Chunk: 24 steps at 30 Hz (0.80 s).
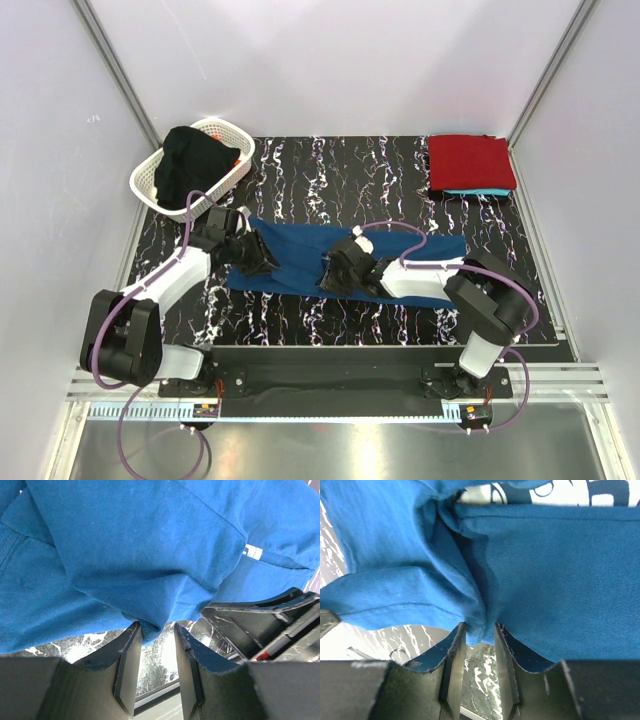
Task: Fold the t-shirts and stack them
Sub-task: Fold the tshirt
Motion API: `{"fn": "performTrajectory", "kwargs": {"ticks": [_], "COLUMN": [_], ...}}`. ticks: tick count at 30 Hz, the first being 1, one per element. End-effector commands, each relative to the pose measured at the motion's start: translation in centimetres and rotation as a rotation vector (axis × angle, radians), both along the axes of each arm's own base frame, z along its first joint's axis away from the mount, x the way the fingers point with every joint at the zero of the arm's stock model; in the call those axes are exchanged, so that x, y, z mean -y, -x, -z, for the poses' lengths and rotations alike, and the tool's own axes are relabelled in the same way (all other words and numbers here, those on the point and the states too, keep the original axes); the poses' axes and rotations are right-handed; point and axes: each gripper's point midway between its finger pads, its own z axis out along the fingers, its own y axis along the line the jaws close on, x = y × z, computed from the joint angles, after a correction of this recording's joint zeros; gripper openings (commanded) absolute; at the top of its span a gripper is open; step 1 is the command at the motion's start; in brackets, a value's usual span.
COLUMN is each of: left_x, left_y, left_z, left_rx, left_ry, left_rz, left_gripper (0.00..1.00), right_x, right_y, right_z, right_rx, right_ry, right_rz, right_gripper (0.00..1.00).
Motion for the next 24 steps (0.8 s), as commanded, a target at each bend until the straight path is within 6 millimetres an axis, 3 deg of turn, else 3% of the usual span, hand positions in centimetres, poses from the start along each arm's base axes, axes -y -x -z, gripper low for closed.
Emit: {"fn": "performTrajectory", "kwargs": {"ticks": [1, 6, 11, 15, 24], "left_x": [0.1, 0.1, 0.0, 0.0, -1.8], "left_y": [-1.7, -1.9, -2.2, -3.0, -5.3], "left_z": [-1.3, -1.2, -1.0, -0.9, -0.7], "left_rx": [0.061, 0.057, 0.054, 0.048, 0.026], "left_ry": [0.001, -0.004, -0.011, -0.015, -0.061], "left_rz": [0.000, -0.002, -0.008, -0.013, -0.093], "left_gripper": [0.37, 0.37, 0.37, 0.37, 0.40], "right_x": [-1.1, -1.6, -1.6, -2.1, -0.8], "right_y": [-1.1, -1.3, -2.0, -3.2, -7.3], "right_z": [-0.7, -0.7, -2.9, -4.9, -5.8], "right_rx": [0.038, 0.035, 0.095, 0.123, 0.110], "right_ry": [-0.026, -0.052, -0.094, -0.147, -0.223], "right_rz": [0.033, 0.045, 0.060, 0.071, 0.139], "right_gripper": [0.36, 0.26, 0.00, 0.00, 0.02]}}
